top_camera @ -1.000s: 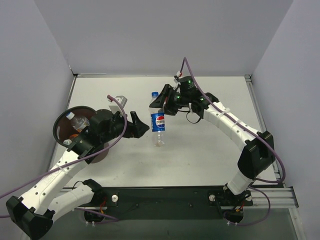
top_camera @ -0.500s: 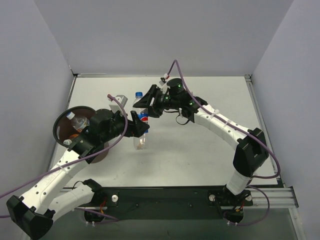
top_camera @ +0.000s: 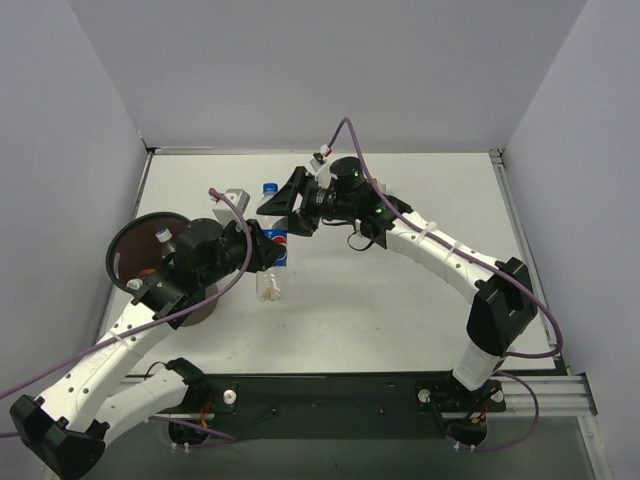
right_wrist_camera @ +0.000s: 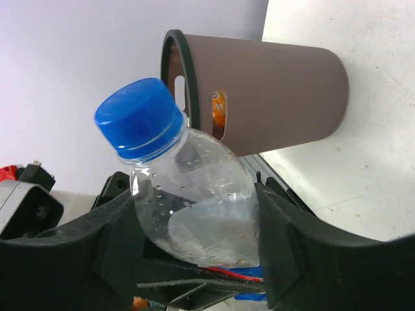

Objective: Put the plastic bottles in the bin

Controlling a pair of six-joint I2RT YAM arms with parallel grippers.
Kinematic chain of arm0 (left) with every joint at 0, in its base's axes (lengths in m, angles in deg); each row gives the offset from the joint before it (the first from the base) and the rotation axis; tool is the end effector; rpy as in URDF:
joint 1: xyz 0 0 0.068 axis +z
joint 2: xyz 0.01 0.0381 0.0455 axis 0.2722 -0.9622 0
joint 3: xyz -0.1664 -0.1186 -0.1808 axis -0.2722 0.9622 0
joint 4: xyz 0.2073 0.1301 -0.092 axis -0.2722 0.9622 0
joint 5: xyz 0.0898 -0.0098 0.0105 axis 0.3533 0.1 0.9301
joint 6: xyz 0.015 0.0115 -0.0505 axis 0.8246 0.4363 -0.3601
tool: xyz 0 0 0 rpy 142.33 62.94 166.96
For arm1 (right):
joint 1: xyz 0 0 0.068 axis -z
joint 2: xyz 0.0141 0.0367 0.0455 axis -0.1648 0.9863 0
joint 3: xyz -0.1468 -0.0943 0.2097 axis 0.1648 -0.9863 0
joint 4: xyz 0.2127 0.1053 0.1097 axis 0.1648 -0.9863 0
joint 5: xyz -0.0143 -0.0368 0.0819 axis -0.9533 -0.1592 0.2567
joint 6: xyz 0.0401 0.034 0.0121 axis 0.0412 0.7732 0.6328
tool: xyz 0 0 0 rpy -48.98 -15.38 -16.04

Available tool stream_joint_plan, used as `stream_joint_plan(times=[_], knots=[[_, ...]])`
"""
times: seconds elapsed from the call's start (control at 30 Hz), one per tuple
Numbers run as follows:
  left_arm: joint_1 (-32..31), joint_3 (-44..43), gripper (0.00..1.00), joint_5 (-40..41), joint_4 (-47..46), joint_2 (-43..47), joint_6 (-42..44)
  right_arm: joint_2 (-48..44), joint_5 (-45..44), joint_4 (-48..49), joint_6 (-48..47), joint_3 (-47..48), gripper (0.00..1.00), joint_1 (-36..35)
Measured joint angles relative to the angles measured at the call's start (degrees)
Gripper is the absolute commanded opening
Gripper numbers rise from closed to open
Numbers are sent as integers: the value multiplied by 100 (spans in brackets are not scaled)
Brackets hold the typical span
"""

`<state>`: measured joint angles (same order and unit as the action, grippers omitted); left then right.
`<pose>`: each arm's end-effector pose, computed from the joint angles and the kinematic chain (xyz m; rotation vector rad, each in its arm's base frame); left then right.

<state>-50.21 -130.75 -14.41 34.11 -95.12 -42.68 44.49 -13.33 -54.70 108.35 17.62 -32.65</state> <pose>0.1676 -0.1172 0.3458 0.1199 2.0003 -0.7914 0.2878 0.2884 0.3591 -0.0978 2.0965 1.8538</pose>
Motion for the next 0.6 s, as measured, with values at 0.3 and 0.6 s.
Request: stream_joint_plan(times=[0.3,0.6], knots=[[0,-13,17,361,37,439,177,-192,-221,-951,-774,691,85,33],[-2,-883,14,2179,656,953,651,-1574,-863,-1405,-1163,284,86,1121]])
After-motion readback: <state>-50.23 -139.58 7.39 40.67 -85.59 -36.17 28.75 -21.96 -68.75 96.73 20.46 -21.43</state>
